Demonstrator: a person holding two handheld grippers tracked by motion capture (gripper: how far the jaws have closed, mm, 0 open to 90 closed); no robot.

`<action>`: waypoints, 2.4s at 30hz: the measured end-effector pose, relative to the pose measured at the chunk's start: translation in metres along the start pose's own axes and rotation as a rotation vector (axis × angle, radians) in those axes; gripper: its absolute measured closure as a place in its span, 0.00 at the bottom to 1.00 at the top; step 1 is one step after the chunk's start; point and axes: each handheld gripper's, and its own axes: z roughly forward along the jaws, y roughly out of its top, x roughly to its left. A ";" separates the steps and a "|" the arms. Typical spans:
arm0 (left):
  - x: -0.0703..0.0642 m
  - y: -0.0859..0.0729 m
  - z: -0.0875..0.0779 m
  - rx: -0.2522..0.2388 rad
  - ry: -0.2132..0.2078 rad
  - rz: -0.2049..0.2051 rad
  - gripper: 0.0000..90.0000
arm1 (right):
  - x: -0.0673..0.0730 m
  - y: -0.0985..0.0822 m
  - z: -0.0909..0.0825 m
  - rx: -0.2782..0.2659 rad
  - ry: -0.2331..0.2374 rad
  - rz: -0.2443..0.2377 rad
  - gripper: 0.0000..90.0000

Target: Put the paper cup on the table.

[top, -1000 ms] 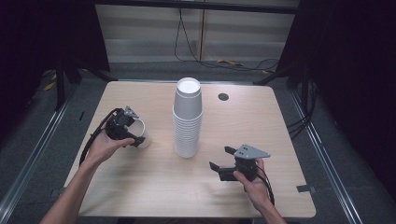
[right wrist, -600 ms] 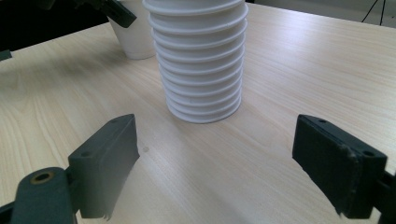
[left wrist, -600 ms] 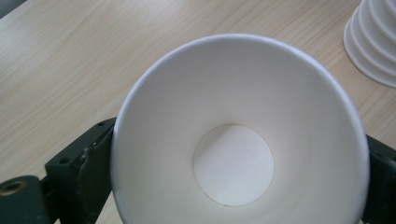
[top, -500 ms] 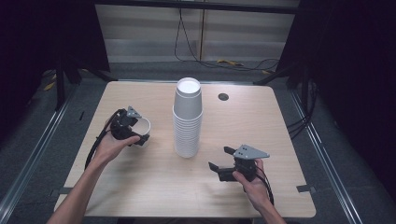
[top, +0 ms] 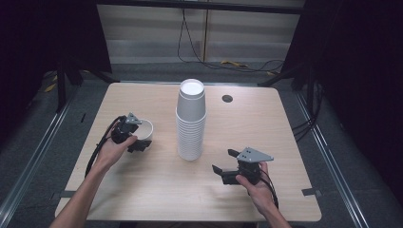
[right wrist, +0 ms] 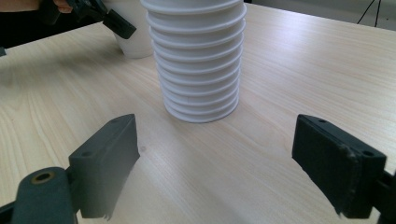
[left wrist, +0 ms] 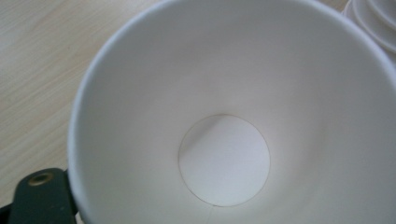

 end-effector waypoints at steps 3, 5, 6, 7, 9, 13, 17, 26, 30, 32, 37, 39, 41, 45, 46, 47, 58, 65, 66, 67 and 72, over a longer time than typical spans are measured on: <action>-0.003 -0.003 -0.003 0.003 0.006 0.005 0.16 | 0.000 0.000 0.000 -0.001 0.004 -0.003 0.16; -0.005 -0.005 -0.004 -0.002 0.008 0.005 0.16 | 0.000 0.000 0.001 0.002 0.004 0.000 0.16; -0.005 -0.007 -0.004 -0.011 0.001 0.001 0.16 | 0.000 0.000 0.001 0.002 0.004 0.000 0.16; -0.004 -0.008 -0.003 -0.008 -0.006 0.000 0.16 | 0.000 0.000 0.002 0.004 0.005 0.003 0.16; -0.002 -0.011 -0.002 -0.011 -0.009 -0.008 0.17 | 0.000 0.000 0.002 0.007 0.012 0.010 0.16; -0.003 -0.019 0.002 -0.015 -0.017 -0.014 0.17 | 0.000 0.000 0.003 0.010 0.016 0.011 0.16; 0.000 -0.025 0.000 -0.024 -0.019 -0.046 0.17 | 0.000 0.000 0.003 0.010 0.014 0.009 0.16; -0.001 -0.037 -0.014 -0.036 -0.023 -0.066 0.17 | -0.001 0.000 0.003 0.008 0.012 0.016 0.16; -0.003 -0.041 -0.020 -0.042 -0.008 -0.076 0.17 | -0.001 0.000 0.003 0.007 0.014 0.013 0.16; -0.005 -0.044 -0.024 -0.050 -0.011 -0.078 0.17 | -0.001 0.000 0.002 0.008 0.010 0.017 0.16; -0.008 -0.053 -0.032 -0.069 -0.047 -0.096 0.17 | -0.002 0.000 0.002 0.005 0.007 0.021 0.16; -0.010 -0.057 -0.034 -0.079 -0.042 -0.096 0.17 | -0.002 0.000 0.002 0.005 0.007 0.019 0.16; -0.013 -0.061 -0.035 -0.086 -0.055 -0.107 0.18 | -0.001 0.000 0.001 0.006 0.007 0.020 0.16; -0.021 -0.067 -0.038 -0.120 -0.055 -0.106 0.17 | -0.002 -0.001 0.002 0.010 0.006 0.023 0.16; -0.022 -0.069 -0.040 -0.126 -0.068 -0.110 0.17 | -0.002 -0.001 0.001 0.013 0.002 0.024 0.16; -0.023 -0.070 -0.041 -0.138 -0.084 -0.118 0.17 | -0.002 -0.001 0.001 0.010 0.001 0.021 0.16; -0.055 -0.071 -0.049 -0.217 -0.174 -0.092 0.18 | -0.003 -0.001 -0.003 0.001 -0.011 0.030 0.16; -0.083 -0.069 -0.047 -0.255 -0.190 -0.077 0.17 | 0.001 -0.006 -0.009 0.010 0.007 0.034 0.15; -0.088 -0.068 -0.047 -0.257 -0.189 -0.064 0.17 | 0.001 -0.006 -0.010 0.007 0.009 0.027 0.15; -0.093 -0.067 -0.046 -0.266 -0.199 -0.058 0.18 | 0.002 -0.007 -0.011 0.007 0.013 0.028 0.15; -0.119 -0.066 -0.041 -0.280 -0.219 0.005 0.18 | 0.003 -0.009 -0.015 0.012 0.015 0.030 0.15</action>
